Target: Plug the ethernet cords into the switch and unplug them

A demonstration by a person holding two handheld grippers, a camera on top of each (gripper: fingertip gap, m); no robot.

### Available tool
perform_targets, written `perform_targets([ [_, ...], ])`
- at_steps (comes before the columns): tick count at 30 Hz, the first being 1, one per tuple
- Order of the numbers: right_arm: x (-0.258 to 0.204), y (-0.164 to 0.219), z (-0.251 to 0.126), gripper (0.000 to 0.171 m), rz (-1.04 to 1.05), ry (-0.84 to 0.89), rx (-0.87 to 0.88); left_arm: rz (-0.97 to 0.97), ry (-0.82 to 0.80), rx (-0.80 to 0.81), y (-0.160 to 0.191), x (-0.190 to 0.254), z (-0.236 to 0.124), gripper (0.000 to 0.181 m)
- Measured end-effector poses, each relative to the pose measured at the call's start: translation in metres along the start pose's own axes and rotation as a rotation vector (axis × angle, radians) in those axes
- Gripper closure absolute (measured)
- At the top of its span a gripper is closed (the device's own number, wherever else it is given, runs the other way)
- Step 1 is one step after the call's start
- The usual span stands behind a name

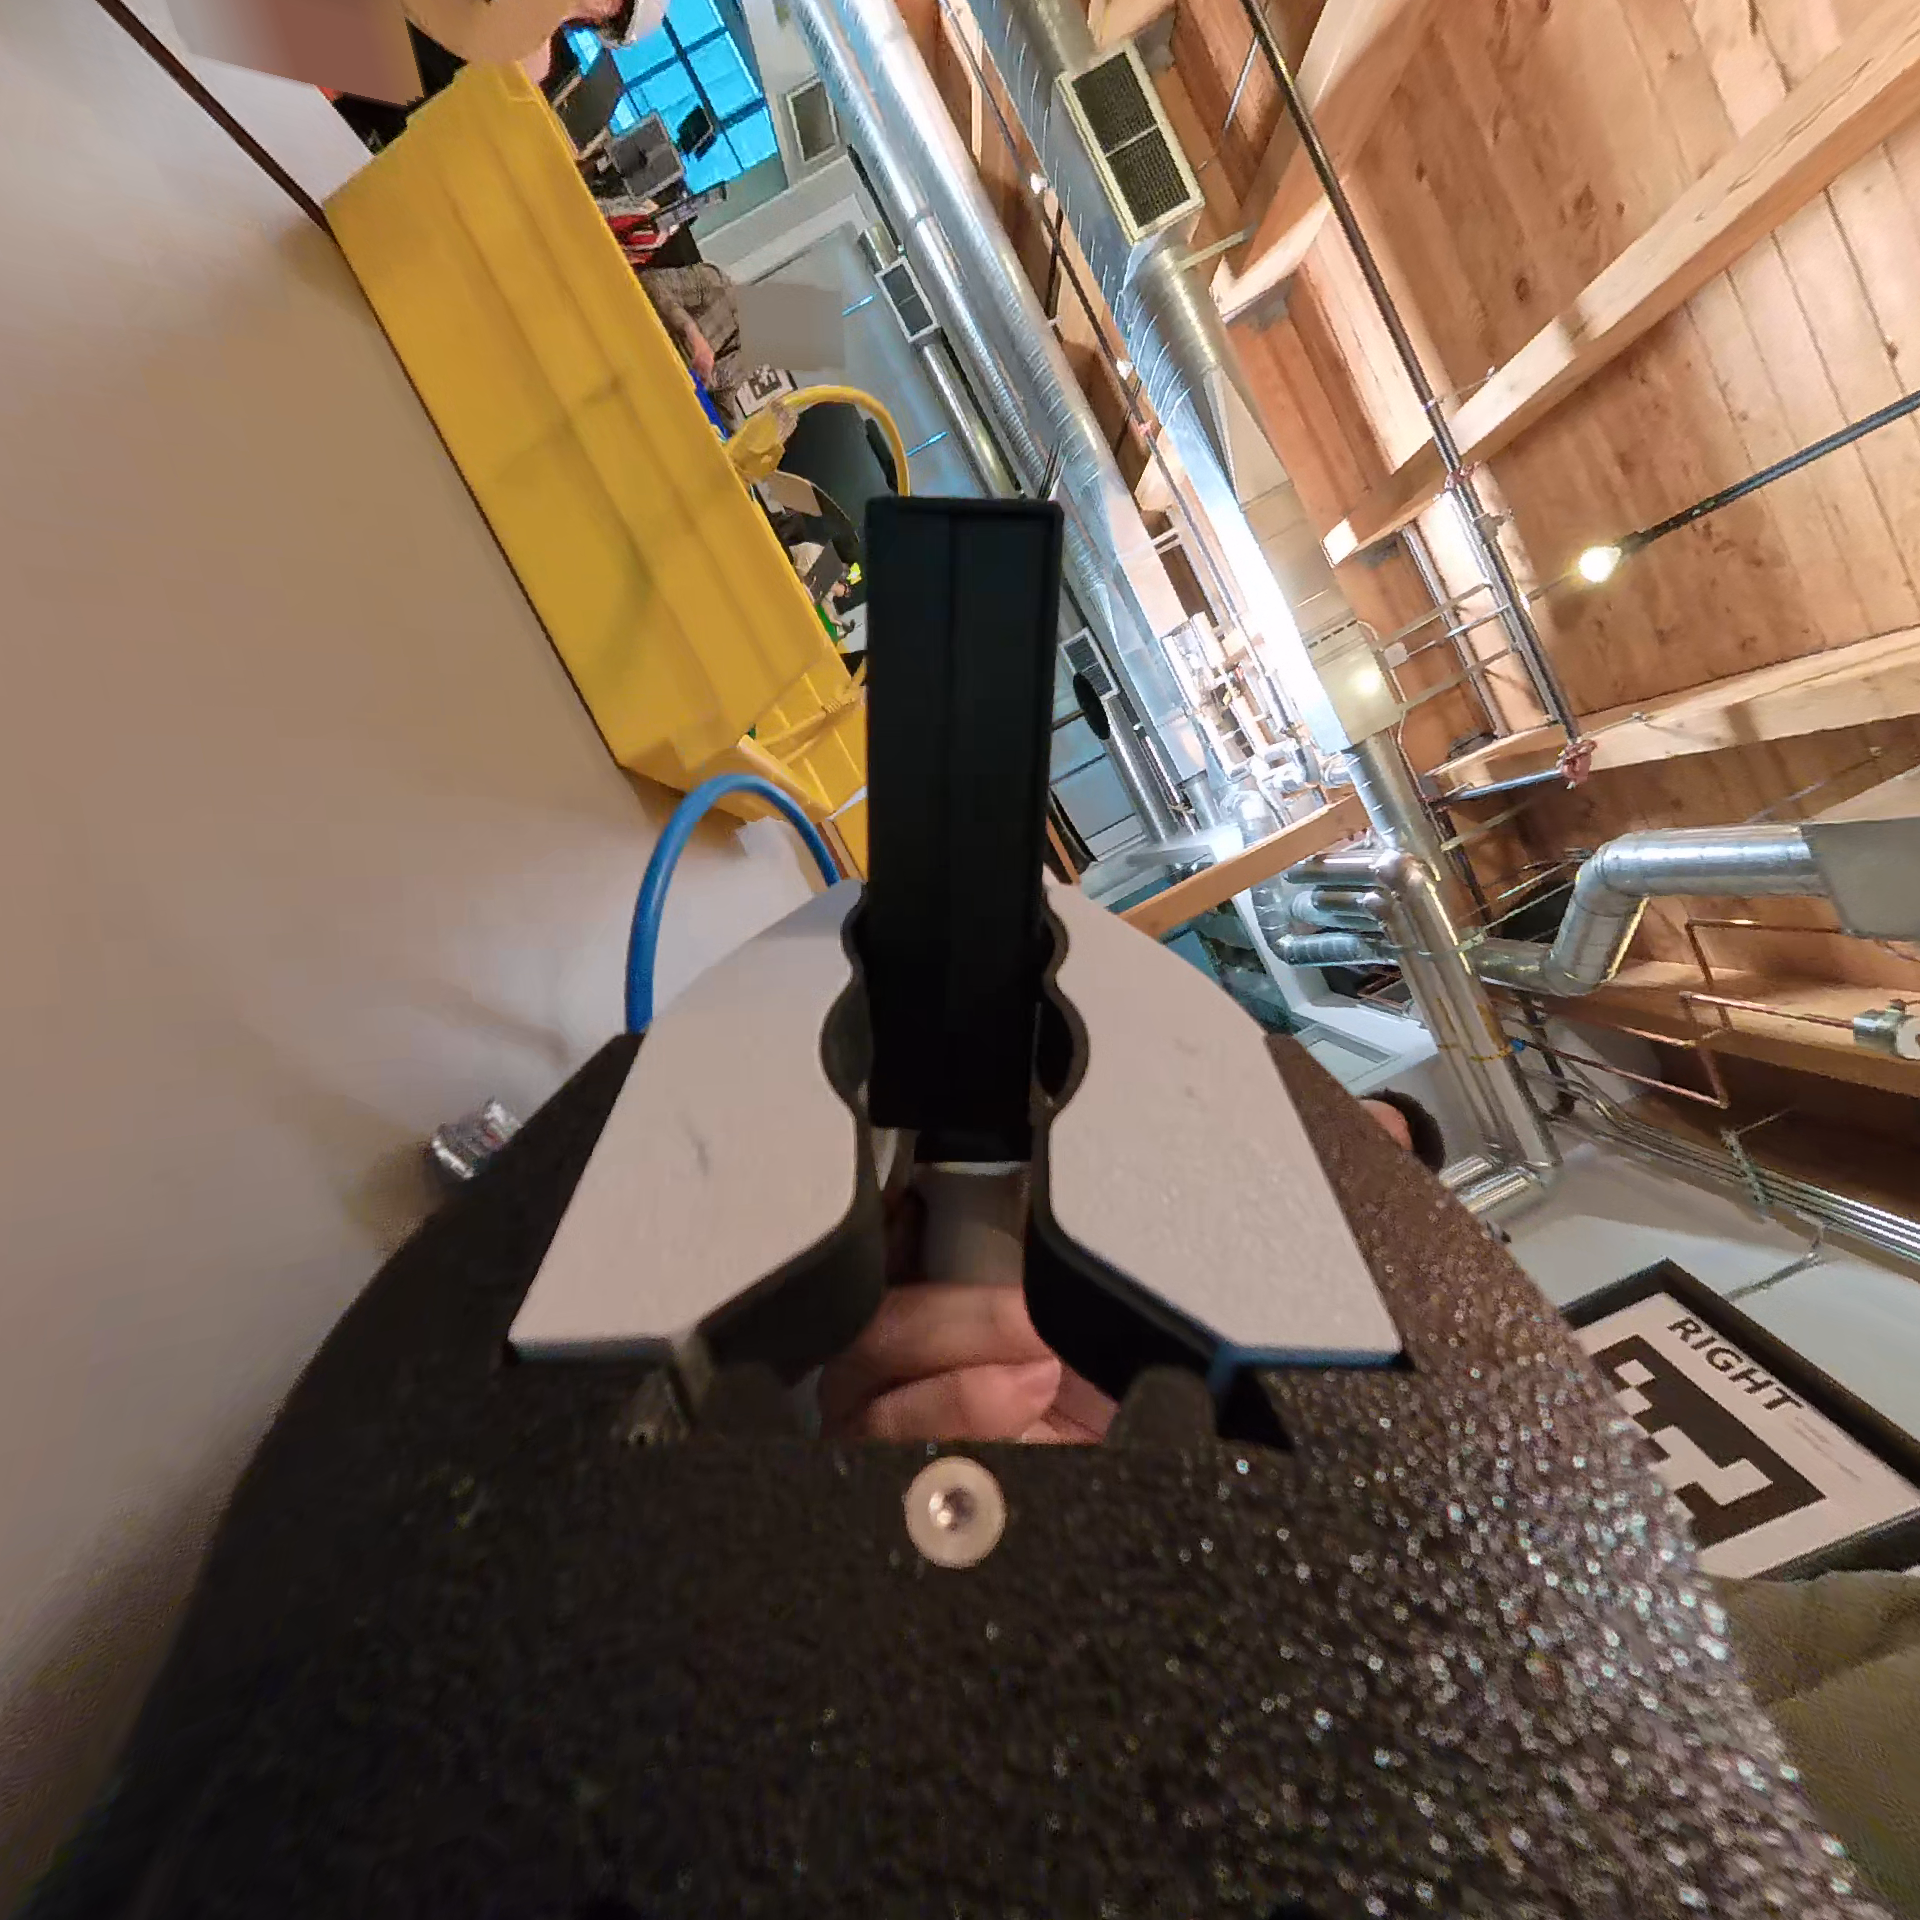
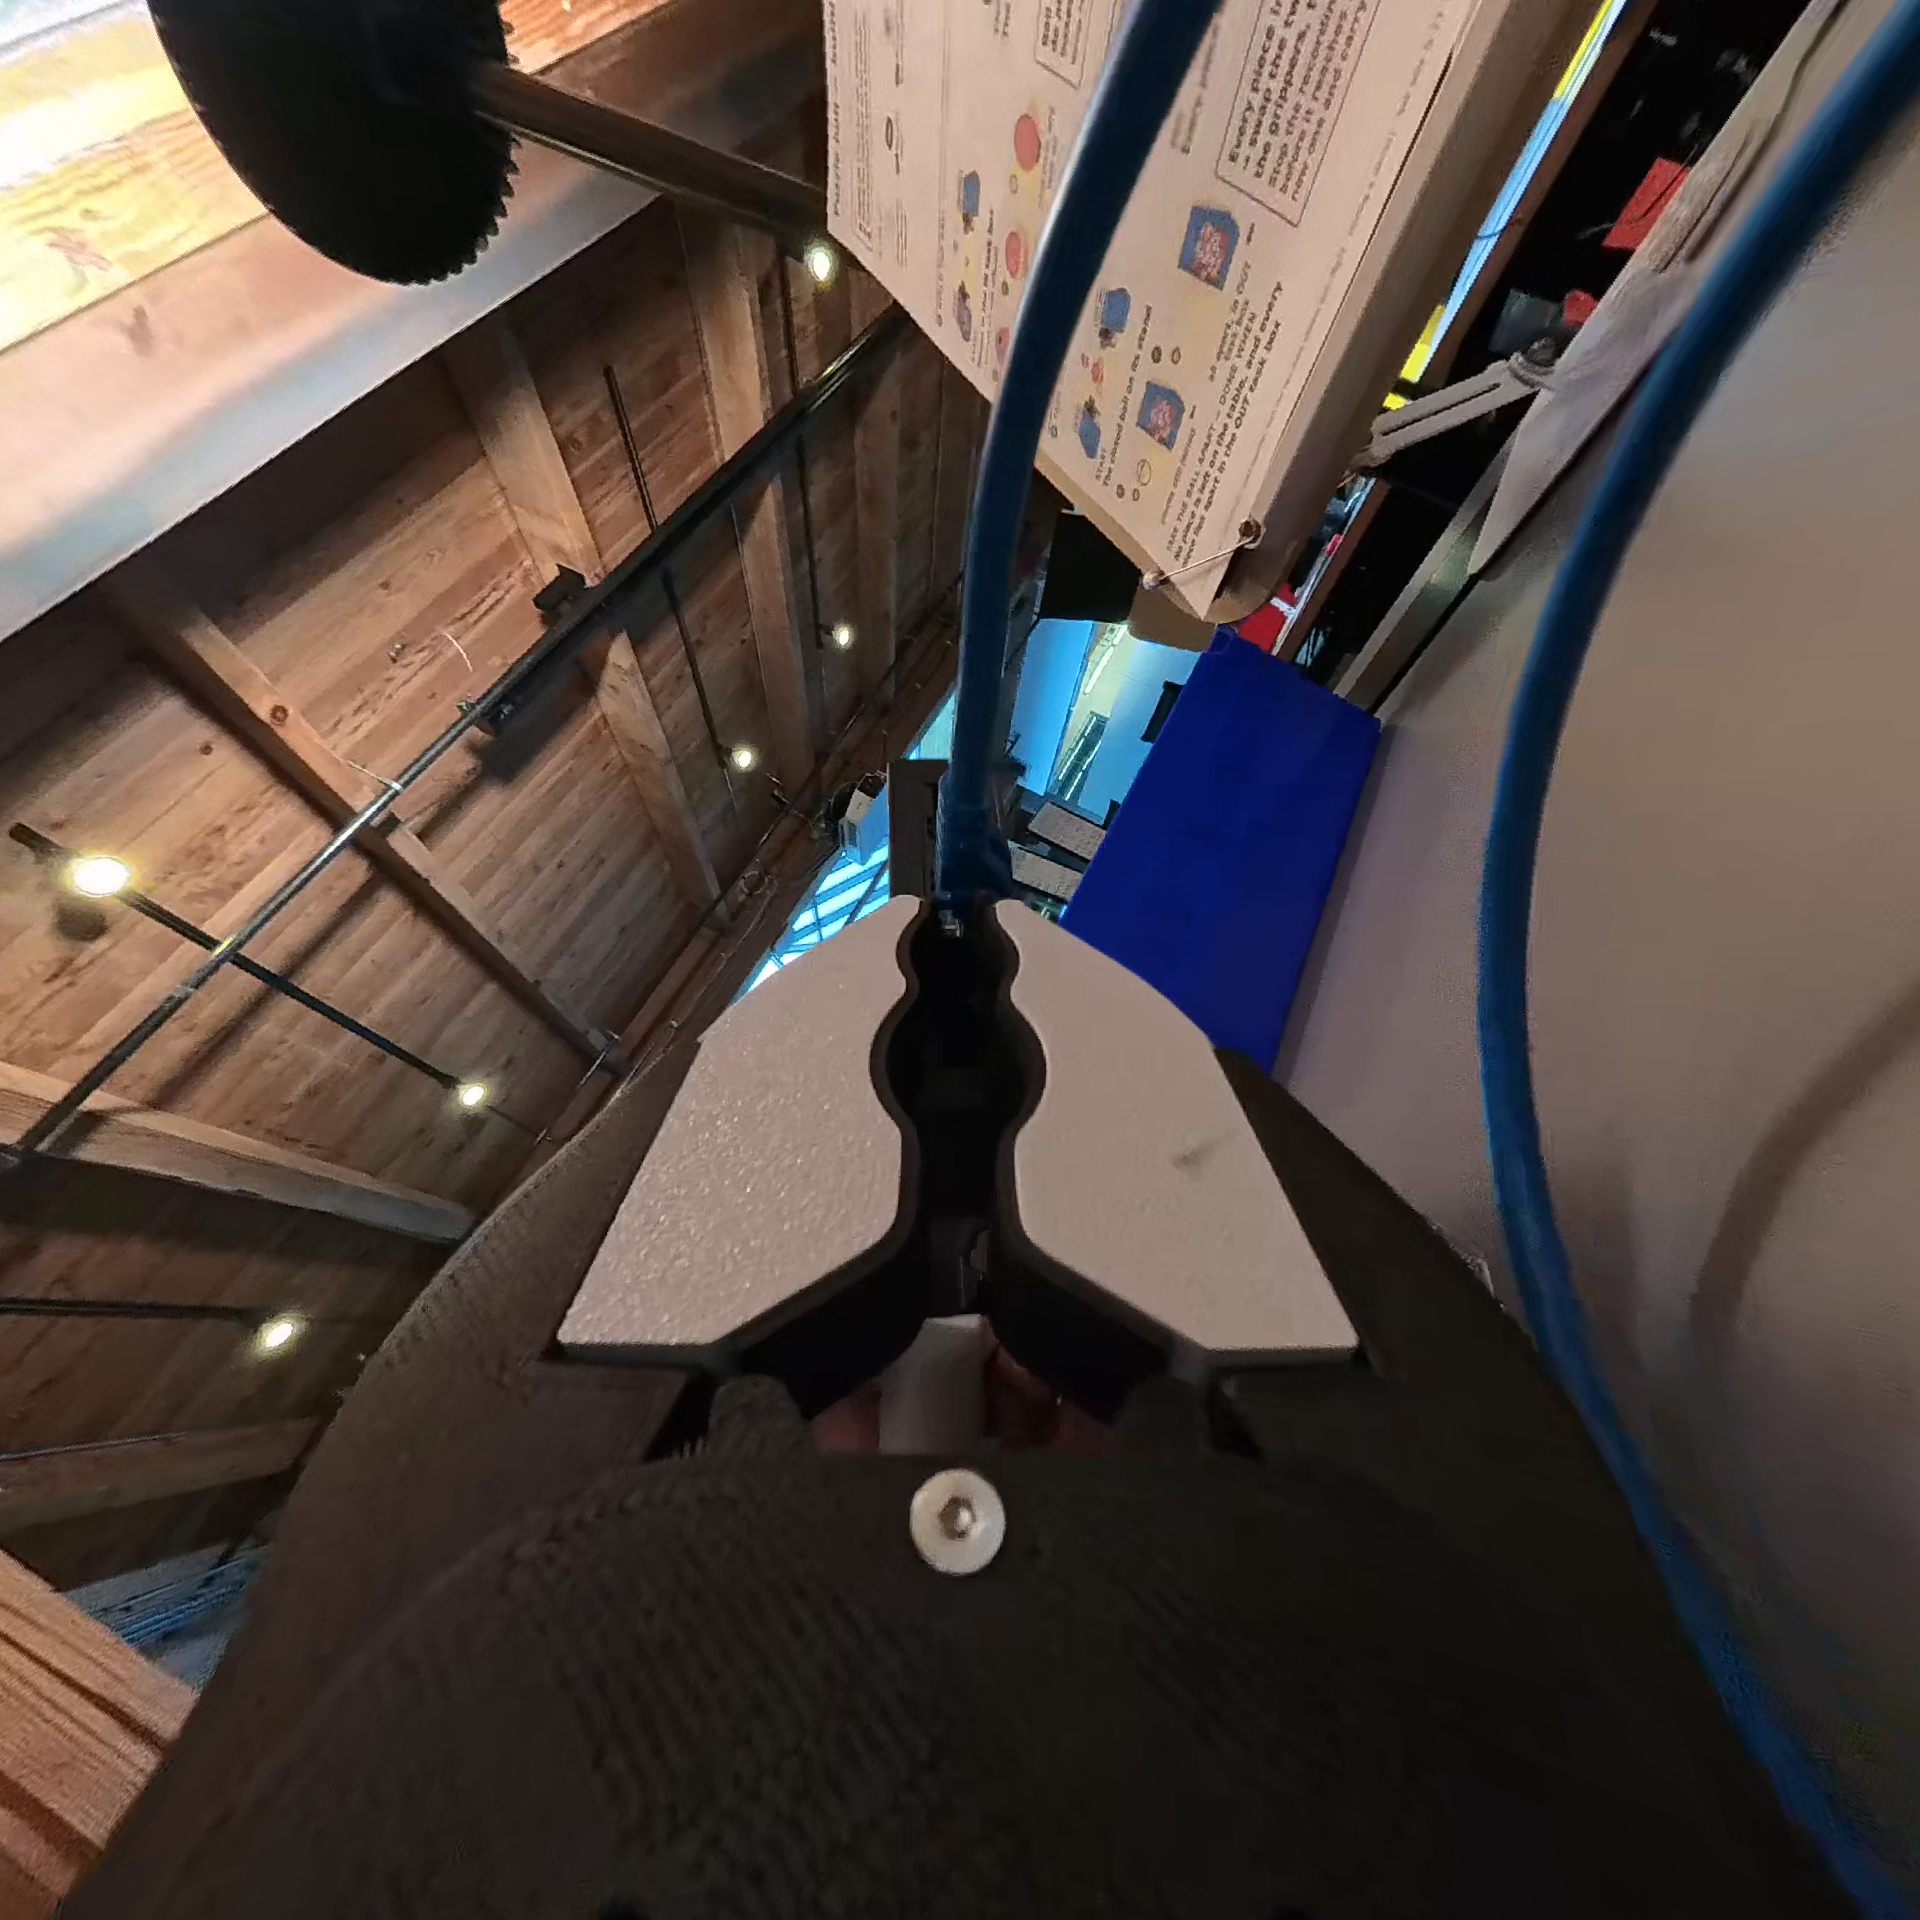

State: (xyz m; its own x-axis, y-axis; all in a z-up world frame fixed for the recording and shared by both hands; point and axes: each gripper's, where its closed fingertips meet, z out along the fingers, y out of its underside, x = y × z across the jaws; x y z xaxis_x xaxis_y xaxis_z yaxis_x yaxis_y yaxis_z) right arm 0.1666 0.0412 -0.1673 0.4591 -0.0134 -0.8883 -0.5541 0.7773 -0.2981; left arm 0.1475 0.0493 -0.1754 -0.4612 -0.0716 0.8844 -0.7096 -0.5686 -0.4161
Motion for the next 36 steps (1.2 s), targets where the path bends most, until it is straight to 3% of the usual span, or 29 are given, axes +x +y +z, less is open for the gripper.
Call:
perform_targets([
  [5,-0.002,0.0,0.0,0.163,-0.031,-0.006,-0.01,-0.014,0.043,-0.023,-0.004,0.005,-0.001,0.153],
  [14,0.007,-0.002,-0.002,0.163,0.043,-0.011,0.03,0.049,-0.019,-0.098,0.005,-0.003,-0.001,0.154],
  [27,0.007,-0.001,-0.004,0.16,0.014,0.022,0.068,-0.113,0.051,-0.082,0.004,-0.001,-0.002,0.154],
  [36,0.004,-0.002,-0.003,0.156,0.021,0.013,0.08,-0.113,0.056,-0.086,0.005,0.0,-0.001,0.155],
])
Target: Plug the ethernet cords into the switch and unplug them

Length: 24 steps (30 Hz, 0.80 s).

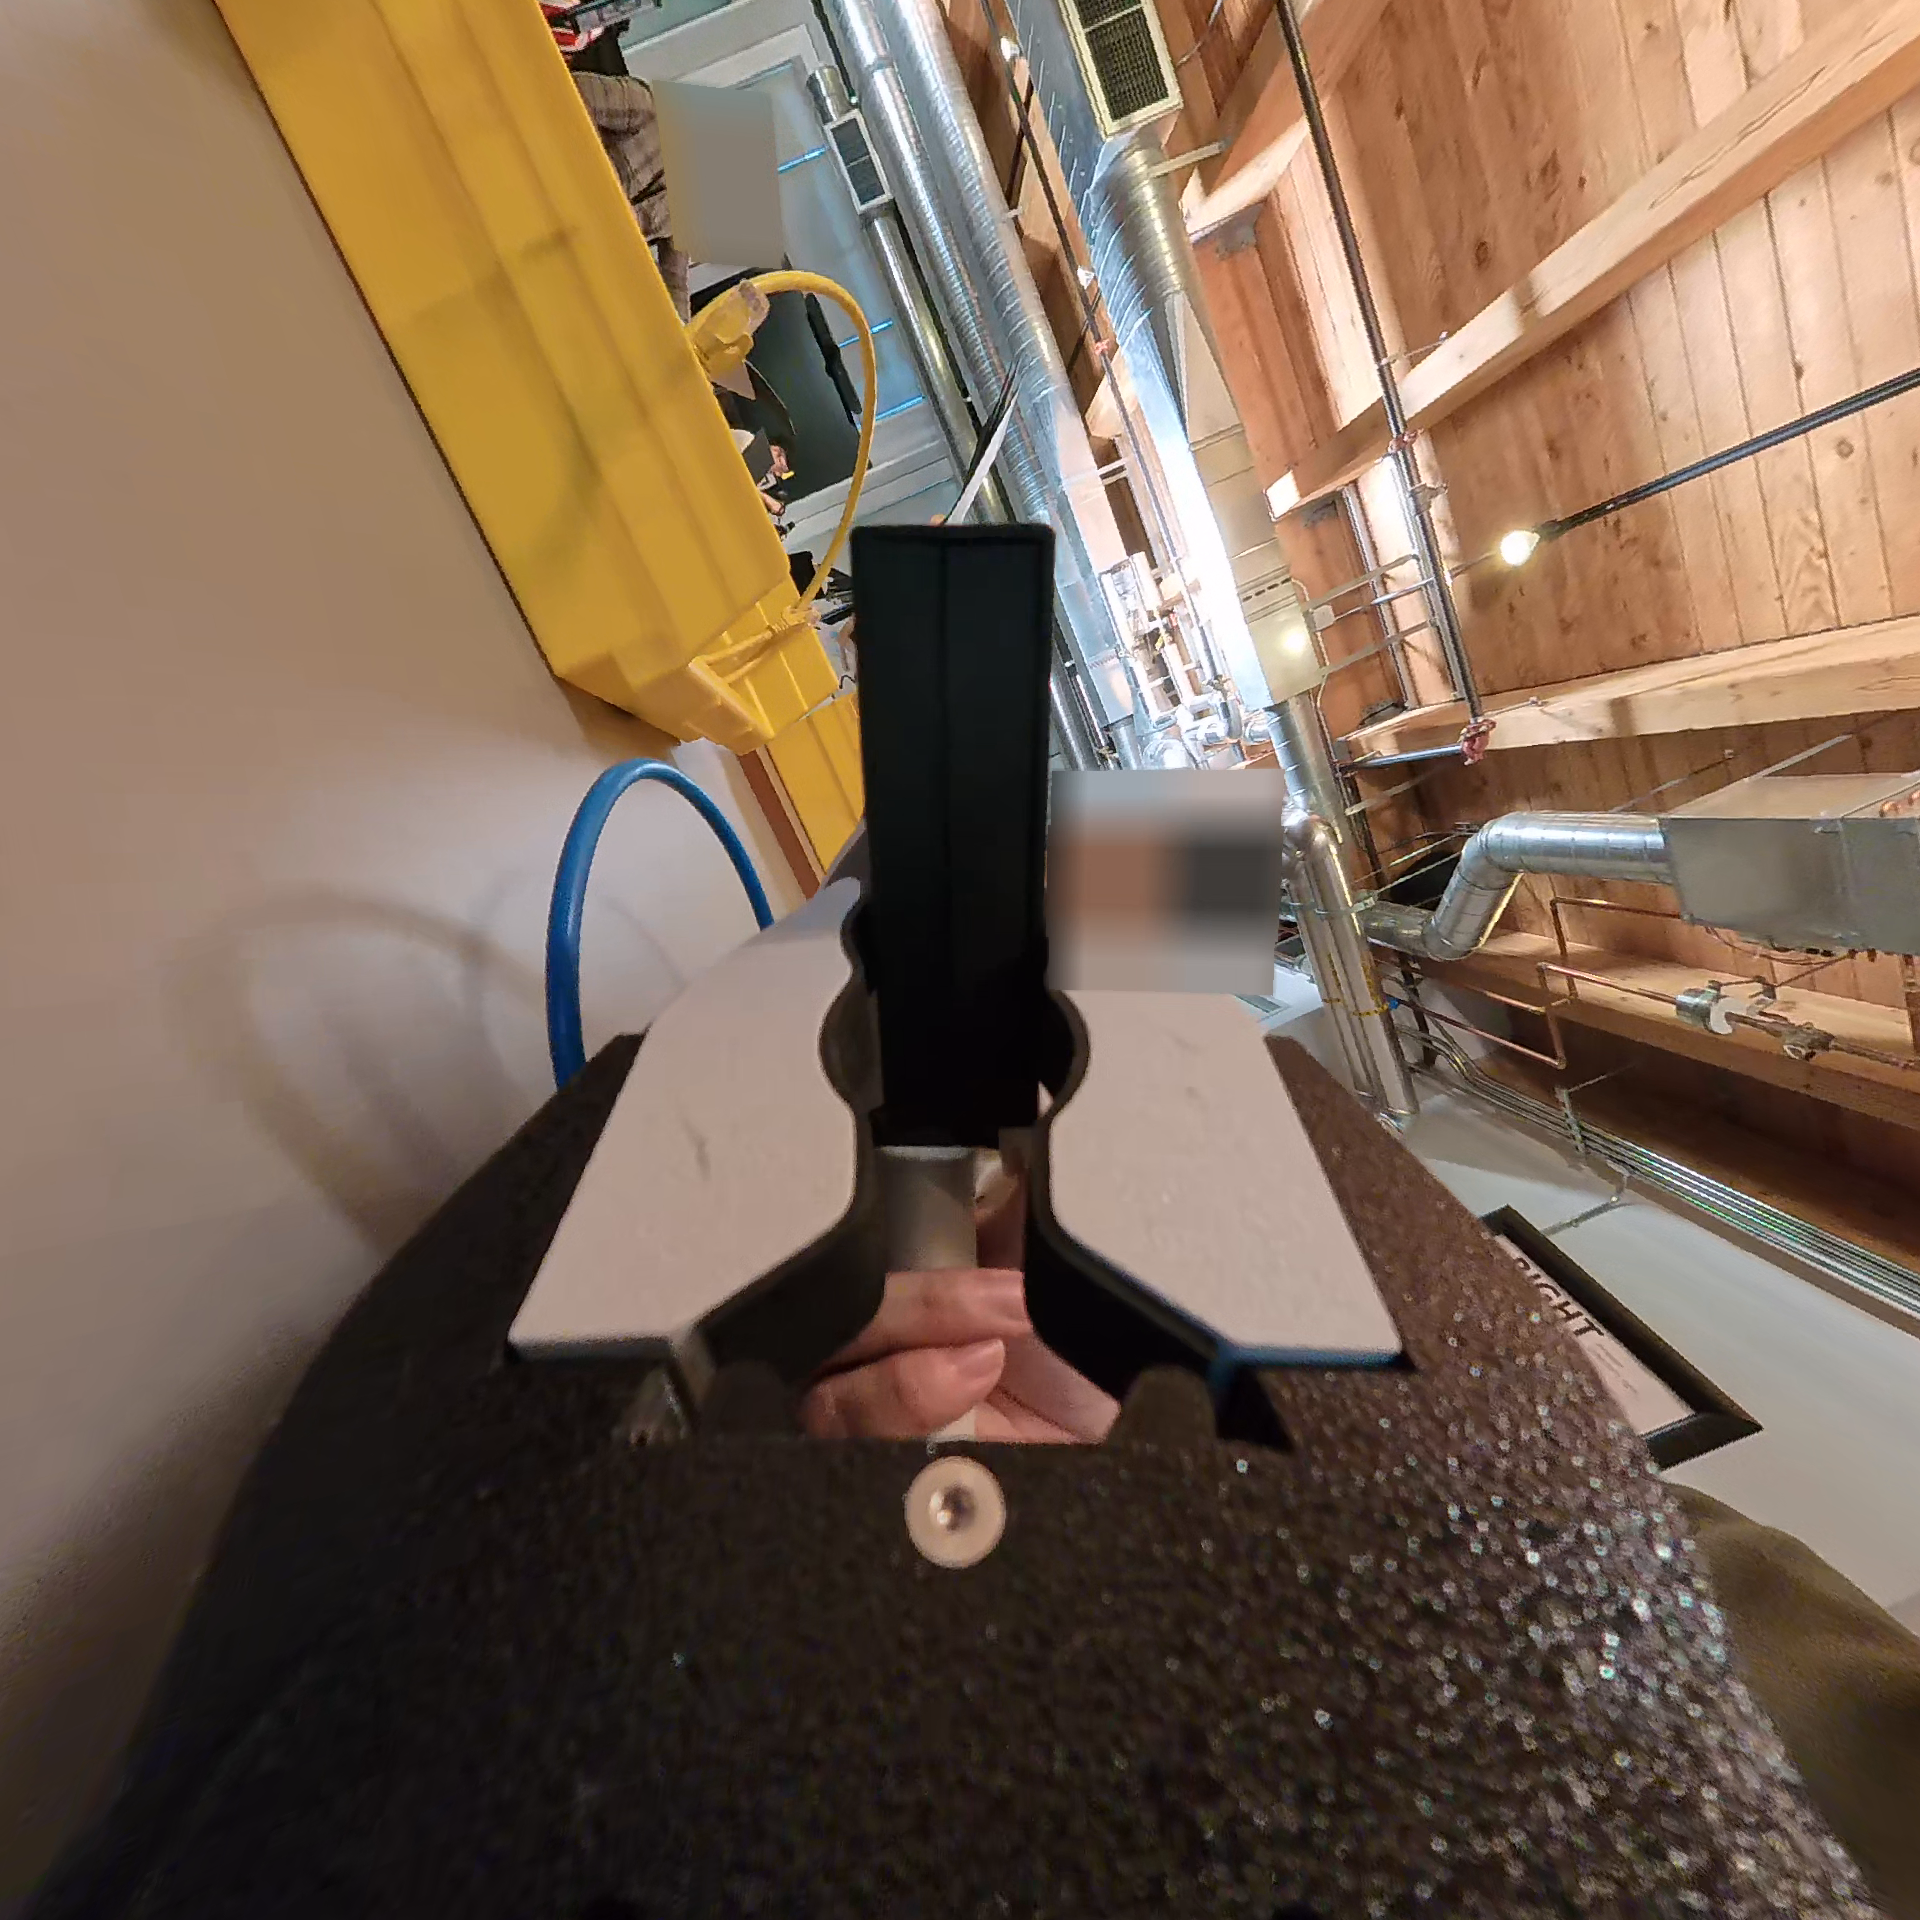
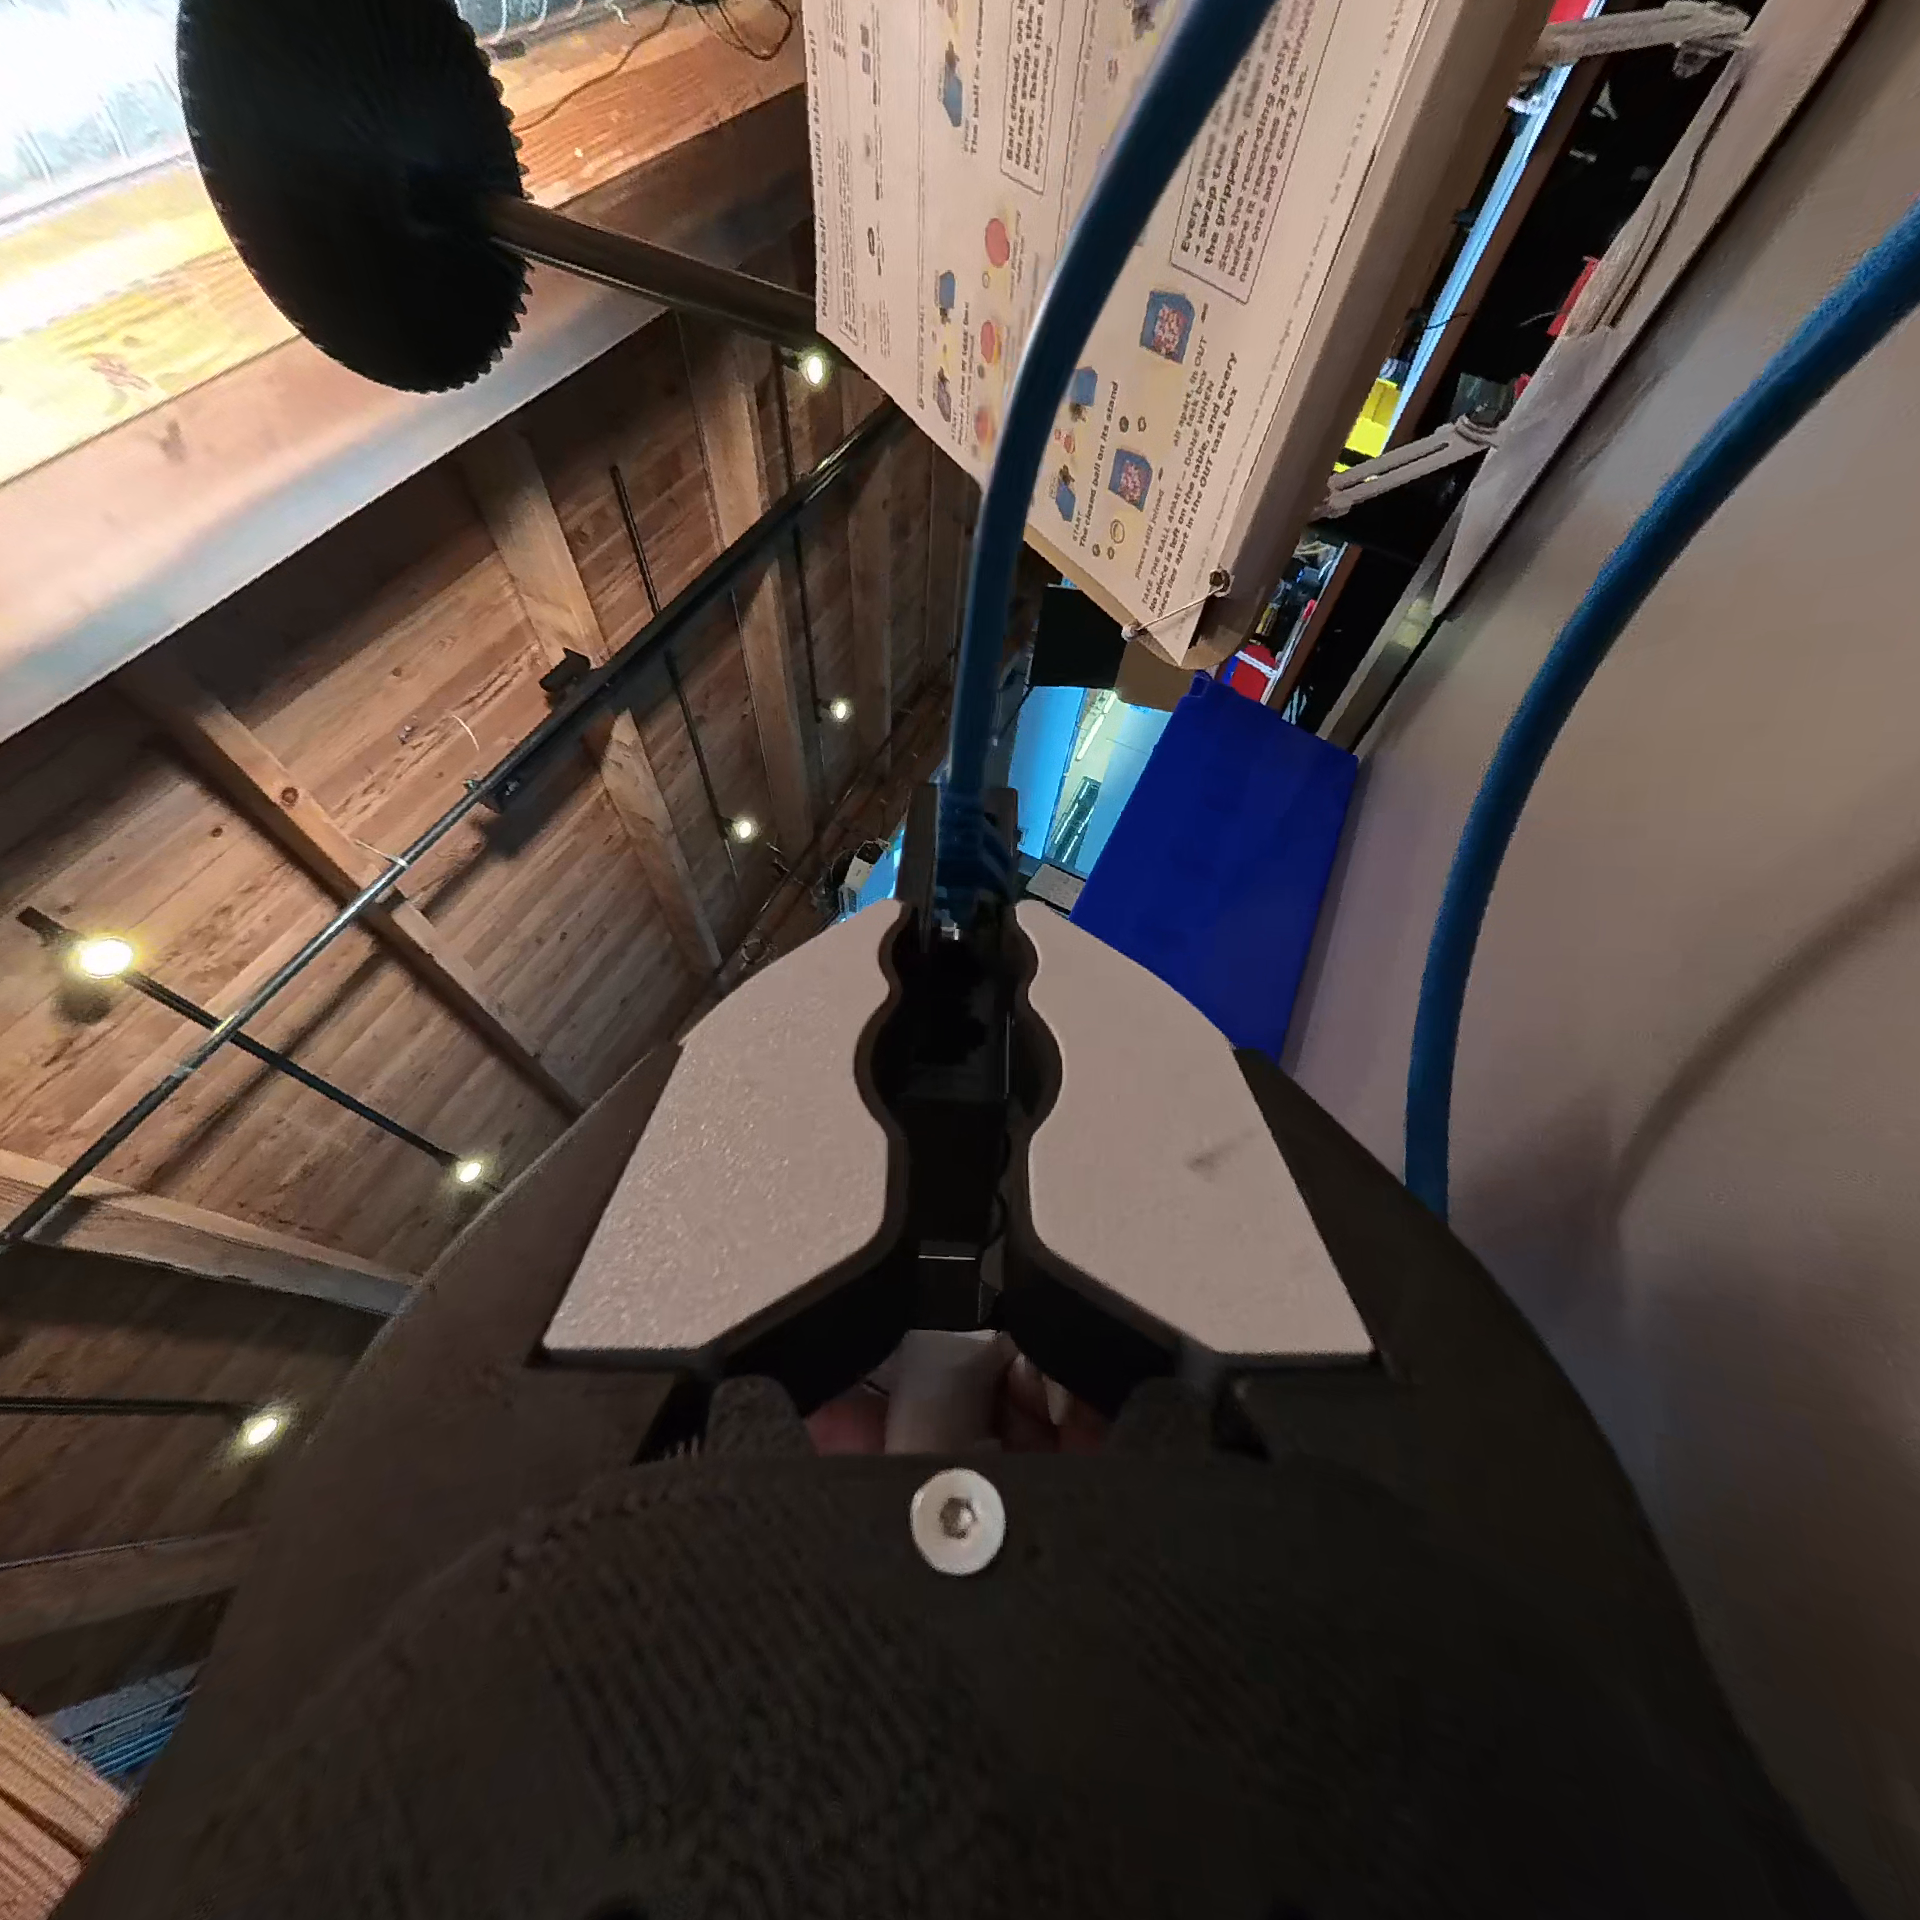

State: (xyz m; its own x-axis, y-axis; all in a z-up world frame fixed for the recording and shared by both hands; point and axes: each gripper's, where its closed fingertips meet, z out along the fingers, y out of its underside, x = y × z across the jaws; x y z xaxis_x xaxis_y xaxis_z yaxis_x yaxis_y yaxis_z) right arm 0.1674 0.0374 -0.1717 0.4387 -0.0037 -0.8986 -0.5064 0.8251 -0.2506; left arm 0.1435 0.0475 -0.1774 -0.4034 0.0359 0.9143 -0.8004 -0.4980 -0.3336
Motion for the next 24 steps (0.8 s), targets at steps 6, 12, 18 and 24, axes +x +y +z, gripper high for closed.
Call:
perform_targets([
  [6,0.0045,-0.0005,-0.0002,0.158,-0.042,0.034,-0.009,0.001,-0.015,-0.008,0.0018,-0.0018,0.0005,0.154],
  [12,0.0025,-0.0012,-0.0002,0.158,-0.021,0.012,0.001,-0.002,-0.003,-0.006,0.0013,-0.0002,0.0006,0.154],
  [18,-0.0021,0.0002,0.0013,0.147,-0.064,0.015,-0.006,-0.001,-0.006,0.002,-0.0008,0.0001,-0.0004,0.154],
  [24,-0.0027,-0.0011,0.0014,0.149,-0.06,0.014,0.001,0.005,-0.002,0.002,-0.0003,0.003,0.0004,0.154],
])
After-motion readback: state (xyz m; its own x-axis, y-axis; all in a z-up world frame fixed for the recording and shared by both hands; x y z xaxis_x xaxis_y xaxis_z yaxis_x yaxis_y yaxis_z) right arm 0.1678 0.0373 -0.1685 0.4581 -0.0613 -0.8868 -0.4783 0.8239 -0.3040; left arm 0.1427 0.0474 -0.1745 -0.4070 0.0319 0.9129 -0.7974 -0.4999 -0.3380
